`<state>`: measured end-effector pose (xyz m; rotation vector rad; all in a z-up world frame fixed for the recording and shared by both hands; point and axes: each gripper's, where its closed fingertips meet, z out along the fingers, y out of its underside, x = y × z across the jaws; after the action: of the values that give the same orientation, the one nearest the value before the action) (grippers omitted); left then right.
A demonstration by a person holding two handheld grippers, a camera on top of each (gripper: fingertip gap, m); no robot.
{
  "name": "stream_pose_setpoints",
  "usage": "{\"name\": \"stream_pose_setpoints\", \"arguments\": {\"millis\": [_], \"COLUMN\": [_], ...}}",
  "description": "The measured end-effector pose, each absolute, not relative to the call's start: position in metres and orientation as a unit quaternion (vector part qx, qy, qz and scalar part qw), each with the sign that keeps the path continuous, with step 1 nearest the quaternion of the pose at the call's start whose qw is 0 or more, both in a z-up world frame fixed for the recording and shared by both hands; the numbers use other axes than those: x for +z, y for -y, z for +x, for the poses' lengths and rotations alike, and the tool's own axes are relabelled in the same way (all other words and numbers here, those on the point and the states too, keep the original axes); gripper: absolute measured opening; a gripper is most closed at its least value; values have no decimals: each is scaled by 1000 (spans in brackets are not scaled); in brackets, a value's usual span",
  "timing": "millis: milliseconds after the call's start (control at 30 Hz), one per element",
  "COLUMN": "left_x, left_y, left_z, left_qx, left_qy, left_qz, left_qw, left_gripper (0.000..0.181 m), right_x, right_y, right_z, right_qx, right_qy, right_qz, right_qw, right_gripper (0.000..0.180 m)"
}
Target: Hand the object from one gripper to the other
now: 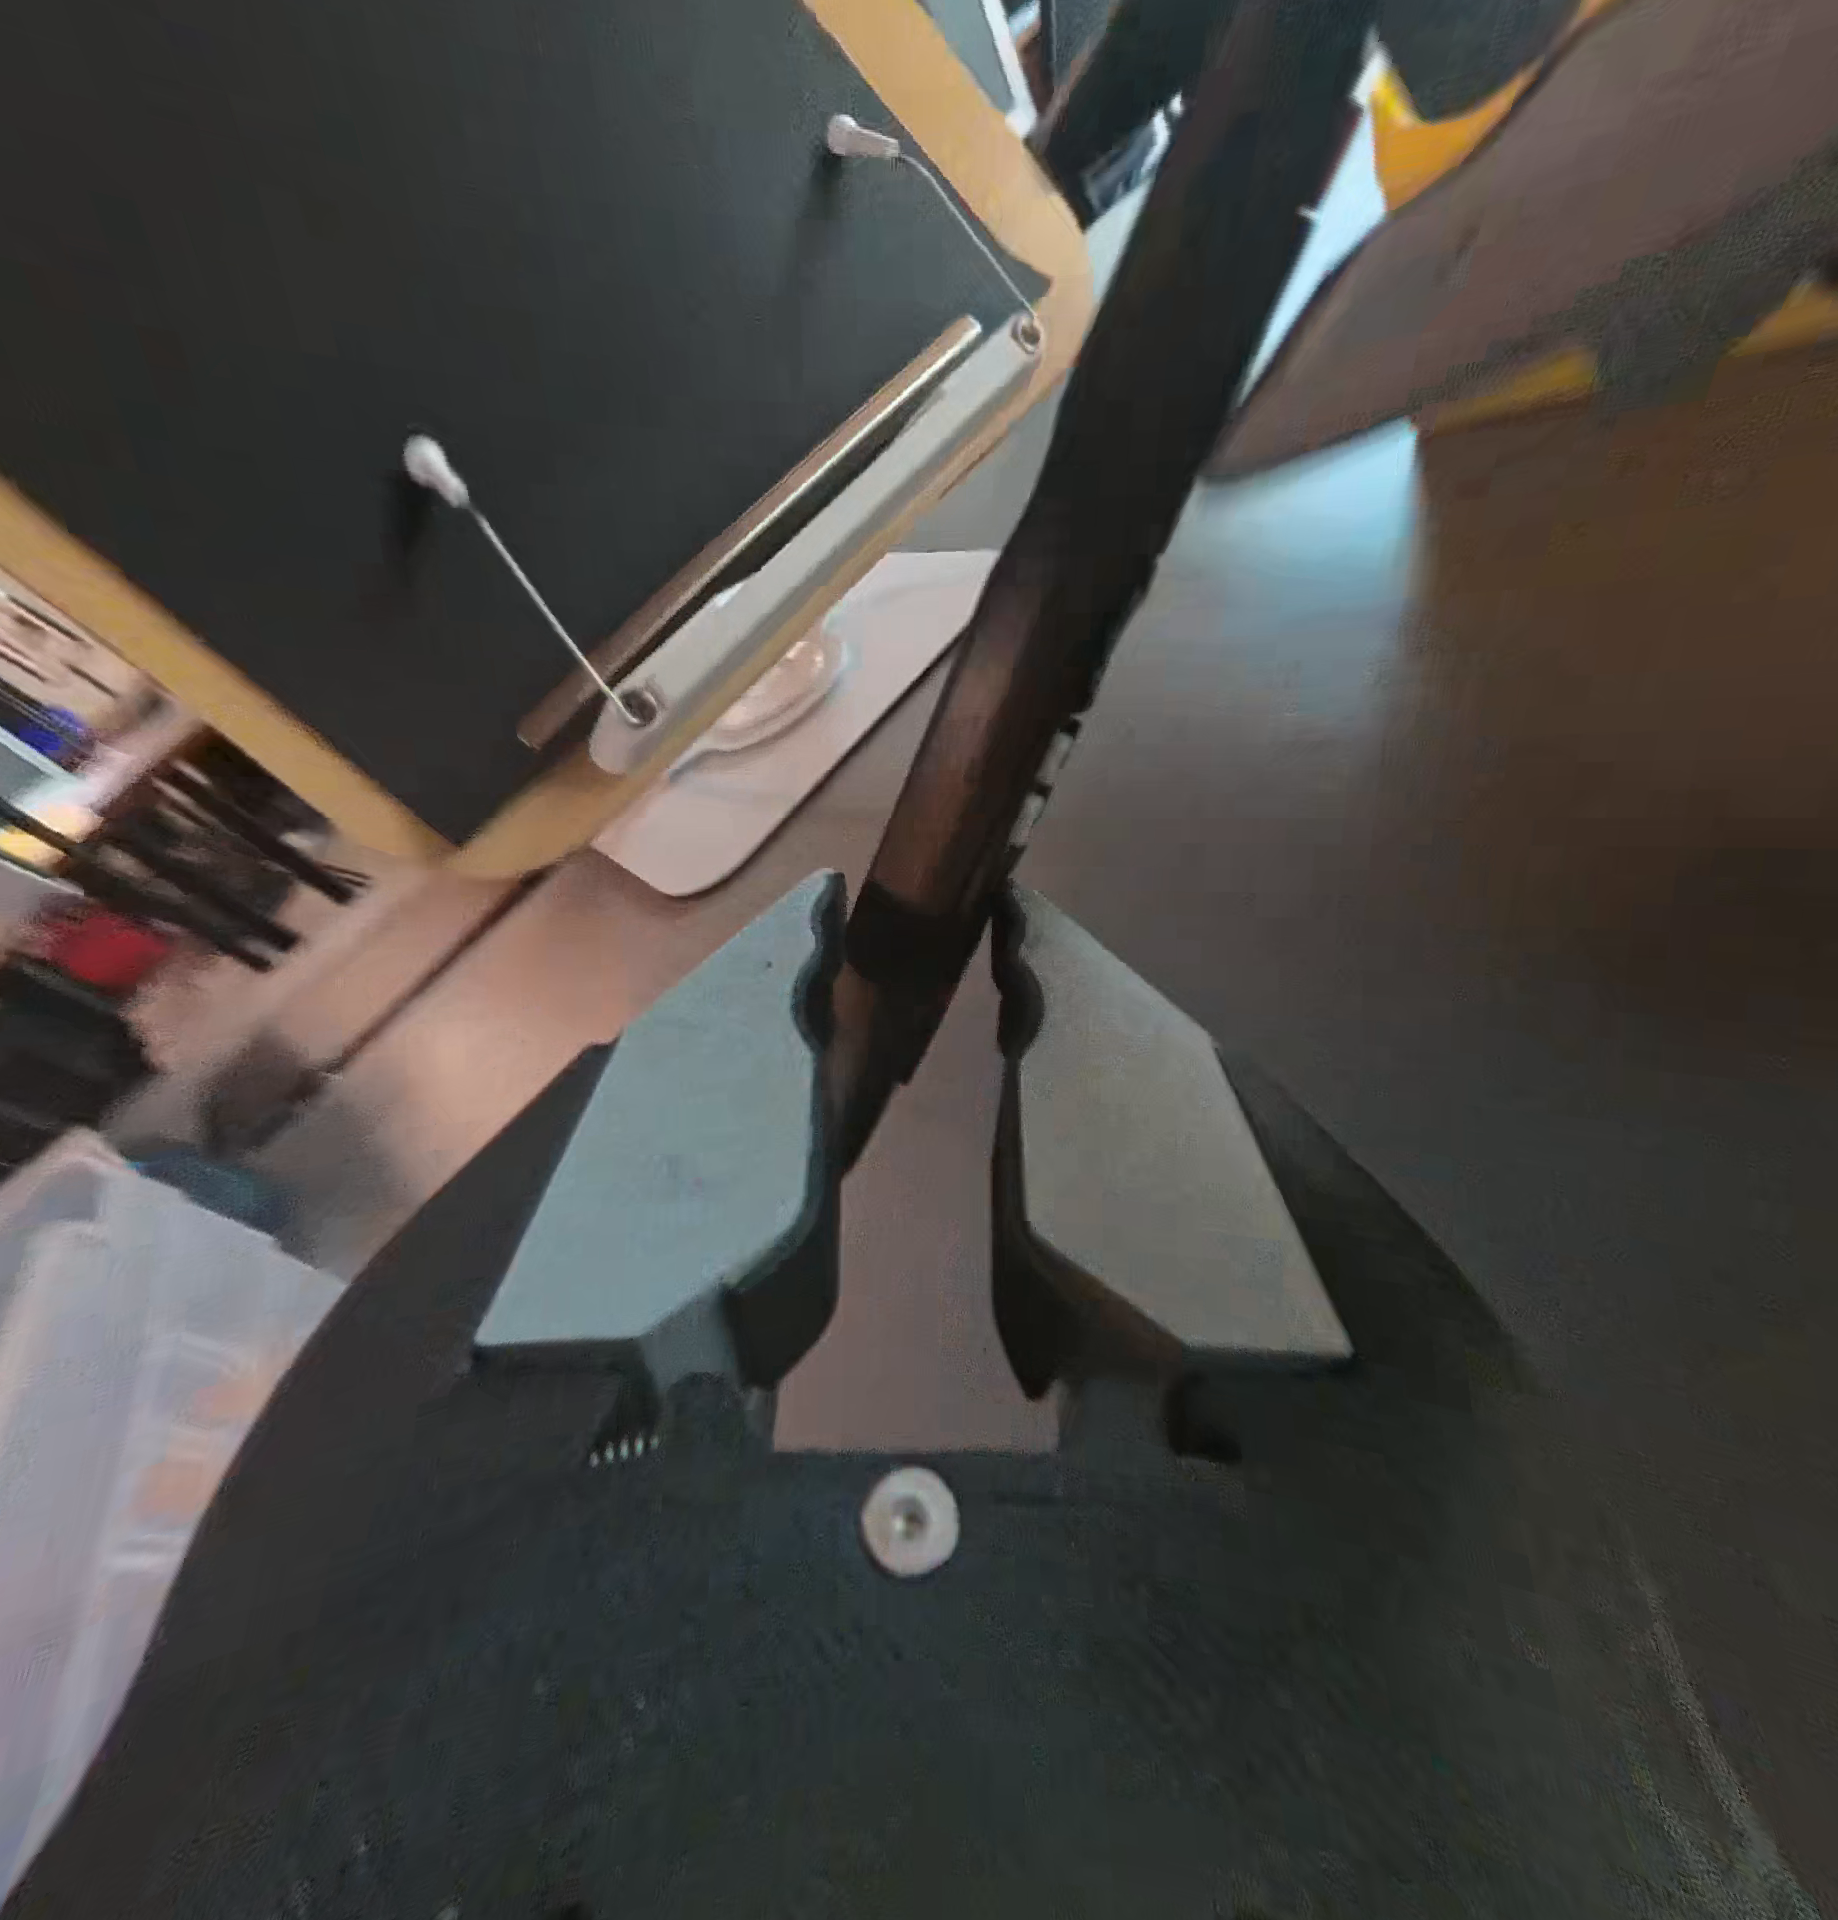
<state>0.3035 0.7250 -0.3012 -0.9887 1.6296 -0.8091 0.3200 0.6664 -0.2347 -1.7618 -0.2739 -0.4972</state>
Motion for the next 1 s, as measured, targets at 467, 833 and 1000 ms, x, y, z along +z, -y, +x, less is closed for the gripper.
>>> {"name": "stream_pose_setpoints", "arguments": {"millis": [467,833,1000], "left_x": [-269,-253,-270], "left_y": [-698,-669,-671], "left_z": [291,285,295], "left_qx": [-682,-744,-679], "left_qy": [-518,-493,-538], "left_qz": [-461,-411,-444], "left_qw": [235,185,230], "left_gripper": [19,20,35], "right_x": [-219,-228,-233], "right_y": [-663,-675,-674], "right_z": [326,301,315], "right_qx": [185,268,141], "right_qy": [-43,-22,0], "right_qz": [-676,-665,-706], "right_qw": [712,697,694], "right_gripper": [41,27,20]}}
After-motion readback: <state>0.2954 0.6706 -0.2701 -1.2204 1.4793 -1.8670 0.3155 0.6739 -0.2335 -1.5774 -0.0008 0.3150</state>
